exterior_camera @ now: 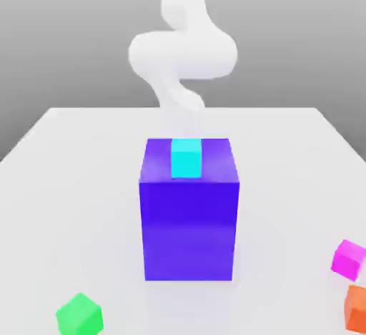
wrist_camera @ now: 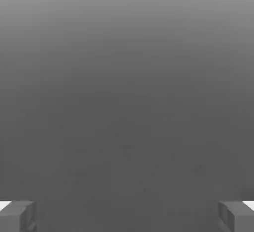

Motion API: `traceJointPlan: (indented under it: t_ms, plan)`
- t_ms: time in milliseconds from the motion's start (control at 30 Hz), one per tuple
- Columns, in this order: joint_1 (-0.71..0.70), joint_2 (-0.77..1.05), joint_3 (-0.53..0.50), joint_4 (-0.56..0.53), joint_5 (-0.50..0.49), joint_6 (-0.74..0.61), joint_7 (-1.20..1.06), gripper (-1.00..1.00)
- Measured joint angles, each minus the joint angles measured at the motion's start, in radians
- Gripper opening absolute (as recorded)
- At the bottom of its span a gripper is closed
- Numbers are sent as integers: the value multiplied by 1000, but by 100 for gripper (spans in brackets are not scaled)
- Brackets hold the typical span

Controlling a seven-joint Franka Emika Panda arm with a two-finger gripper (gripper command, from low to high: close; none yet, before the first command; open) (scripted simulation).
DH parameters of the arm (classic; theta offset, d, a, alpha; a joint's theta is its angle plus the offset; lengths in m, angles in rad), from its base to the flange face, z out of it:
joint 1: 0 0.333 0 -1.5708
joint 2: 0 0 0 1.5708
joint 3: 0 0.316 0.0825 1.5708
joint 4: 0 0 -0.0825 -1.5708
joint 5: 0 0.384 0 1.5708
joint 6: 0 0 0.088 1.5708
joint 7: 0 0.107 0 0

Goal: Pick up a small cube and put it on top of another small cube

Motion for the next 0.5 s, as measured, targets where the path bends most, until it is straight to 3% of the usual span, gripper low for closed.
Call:
traceJointPlan:
  t_ms: [500]
  plan:
    - [134, 547, 237, -92, -98, 219, 15, 0]
